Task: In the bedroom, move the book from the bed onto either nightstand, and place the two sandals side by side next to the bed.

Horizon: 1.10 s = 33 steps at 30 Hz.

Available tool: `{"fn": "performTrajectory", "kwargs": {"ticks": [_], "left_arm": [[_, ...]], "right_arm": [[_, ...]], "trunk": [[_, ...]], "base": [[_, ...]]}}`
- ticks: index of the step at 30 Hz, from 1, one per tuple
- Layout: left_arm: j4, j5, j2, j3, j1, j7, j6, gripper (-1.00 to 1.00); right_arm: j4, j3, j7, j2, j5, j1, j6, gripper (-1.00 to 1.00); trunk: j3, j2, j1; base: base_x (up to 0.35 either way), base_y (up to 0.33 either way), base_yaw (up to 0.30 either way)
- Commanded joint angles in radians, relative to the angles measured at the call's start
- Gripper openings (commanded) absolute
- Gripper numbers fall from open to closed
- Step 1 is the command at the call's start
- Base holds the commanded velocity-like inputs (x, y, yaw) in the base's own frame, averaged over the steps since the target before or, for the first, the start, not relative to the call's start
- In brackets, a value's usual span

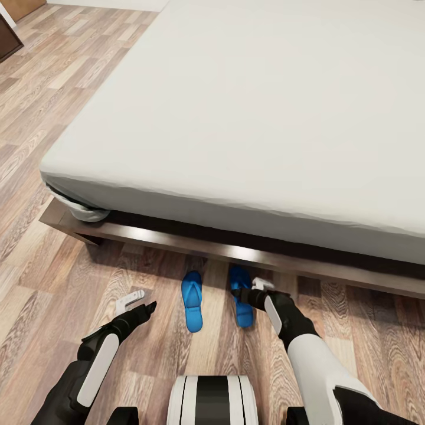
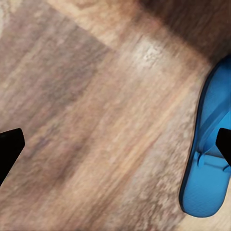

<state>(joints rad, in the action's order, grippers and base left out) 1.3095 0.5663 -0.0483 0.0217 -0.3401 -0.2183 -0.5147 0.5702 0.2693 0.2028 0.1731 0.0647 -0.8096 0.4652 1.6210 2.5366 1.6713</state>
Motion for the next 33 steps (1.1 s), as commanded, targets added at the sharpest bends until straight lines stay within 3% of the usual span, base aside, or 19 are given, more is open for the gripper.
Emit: {"fn": "performTrajectory", "kwargs": {"ticks": [1, 7, 33], "left_arm": [[0.001, 0.01, -0.001, 0.002, 0.0, -0.009, -0.002, 1.0], [0.002, 0.01, -0.001, 0.003, 0.0, -0.009, -0.003, 1.0], [0.002, 0.011, -0.001, 0.004, -0.002, -0.009, -0.004, 1.0]], "right_arm": [[0.002, 0.008, 0.006, 0.001, 0.005, 0.0, 0.005, -1.0], [-0.027, 0.009, -0.004, 0.001, -0.003, -0.005, -0.038, -1.0], [-0.087, 0.008, -0.012, 0.001, -0.009, -0.007, -0.09, -1.0]], "trunk": [[0.001, 0.0, 0.0], [0.001, 0.0, 0.0], [0.001, 0.0, 0.0]], "base": [[0.0, 0.0, 0.0], [0.0, 0.0, 0.0], [0.0, 0.0, 0.0]]}}
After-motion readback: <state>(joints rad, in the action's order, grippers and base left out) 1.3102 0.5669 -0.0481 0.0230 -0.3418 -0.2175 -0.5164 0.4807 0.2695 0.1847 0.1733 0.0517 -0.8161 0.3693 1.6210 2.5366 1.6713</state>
